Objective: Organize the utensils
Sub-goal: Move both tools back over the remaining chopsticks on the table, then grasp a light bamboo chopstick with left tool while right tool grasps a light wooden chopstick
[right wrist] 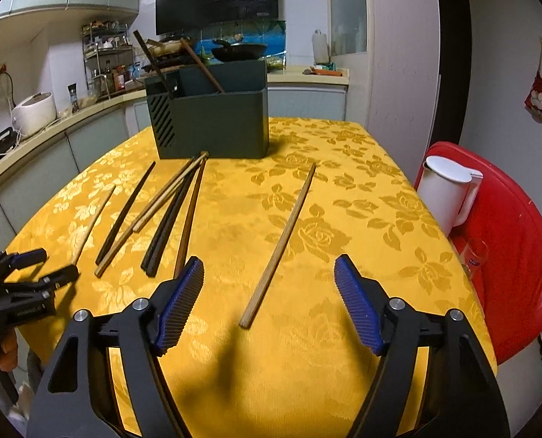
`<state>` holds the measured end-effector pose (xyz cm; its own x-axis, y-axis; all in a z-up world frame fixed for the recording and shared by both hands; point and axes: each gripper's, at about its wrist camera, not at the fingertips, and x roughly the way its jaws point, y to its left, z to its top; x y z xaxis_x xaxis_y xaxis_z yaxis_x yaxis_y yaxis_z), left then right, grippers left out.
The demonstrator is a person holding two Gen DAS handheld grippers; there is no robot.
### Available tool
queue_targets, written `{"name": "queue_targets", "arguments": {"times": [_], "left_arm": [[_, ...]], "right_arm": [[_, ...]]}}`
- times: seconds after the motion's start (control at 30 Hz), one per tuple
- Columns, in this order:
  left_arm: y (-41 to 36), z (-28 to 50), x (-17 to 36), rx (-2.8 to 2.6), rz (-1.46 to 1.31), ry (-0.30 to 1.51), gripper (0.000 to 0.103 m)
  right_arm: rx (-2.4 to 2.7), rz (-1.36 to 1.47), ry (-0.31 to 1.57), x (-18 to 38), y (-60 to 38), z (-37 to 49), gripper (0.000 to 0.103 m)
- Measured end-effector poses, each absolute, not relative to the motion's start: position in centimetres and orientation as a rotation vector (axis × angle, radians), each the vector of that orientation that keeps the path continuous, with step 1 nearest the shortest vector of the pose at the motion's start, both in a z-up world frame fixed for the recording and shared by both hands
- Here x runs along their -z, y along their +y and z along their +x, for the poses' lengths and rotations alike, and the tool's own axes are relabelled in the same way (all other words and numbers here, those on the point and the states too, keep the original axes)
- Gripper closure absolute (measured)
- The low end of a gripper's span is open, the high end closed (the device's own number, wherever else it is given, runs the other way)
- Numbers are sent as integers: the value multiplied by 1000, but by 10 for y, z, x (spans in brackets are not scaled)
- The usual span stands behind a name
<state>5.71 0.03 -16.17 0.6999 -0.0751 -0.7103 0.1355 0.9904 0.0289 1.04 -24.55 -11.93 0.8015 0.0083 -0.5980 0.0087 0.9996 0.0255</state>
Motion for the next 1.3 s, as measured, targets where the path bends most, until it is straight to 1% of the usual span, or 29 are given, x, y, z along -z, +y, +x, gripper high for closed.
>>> {"name": "queue_targets", "arguments": {"times": [0.23, 0.33, 0.4, 0.47, 0.5, 0.73, 0.83, 0.93, 1.03, 1.1, 1.13, 1.17, 1.23, 1.3], "left_arm": [[13, 57, 160, 88, 67, 781, 38], [15, 57, 159, 84, 56, 782, 43], [13, 56, 159, 89, 55, 779, 49], [12, 54, 159, 97, 55, 771, 53], [11, 53, 159, 104, 50, 765, 54], [13, 51, 159, 161, -17, 749, 55], [11, 49, 160, 149, -3, 732, 60], [10, 49, 161, 140, 1, 721, 66], [8, 48, 162, 136, 16, 713, 75], [6, 47, 162, 135, 32, 709, 86], [6, 47, 162, 136, 36, 708, 89], [5, 47, 162, 139, 39, 709, 95], [5, 48, 162, 143, 42, 711, 96], [5, 49, 162, 145, 46, 716, 97]], "right_arm": [[-22, 44, 695, 137, -241, 7, 45], [-39, 34, 710, 144, -234, 8, 51], [-42, 7, 716, 149, -227, 9, 57], [-41, 5, 726, 153, -226, 12, 60], [-38, 8, 733, 156, -225, 14, 61], [-17, 13, 687, 160, -225, 18, 65], [-15, 14, 680, 160, -225, 18, 65], [-16, 22, 673, 160, -226, 20, 67], [-15, 18, 666, 161, -225, 22, 70], [-16, 19, 664, 160, -225, 22, 75], [-13, 18, 664, 160, -225, 22, 78], [-12, 18, 664, 160, -226, 22, 81], [-14, 22, 666, 160, -226, 22, 86], [-17, 32, 668, 160, -228, 22, 89]]}}
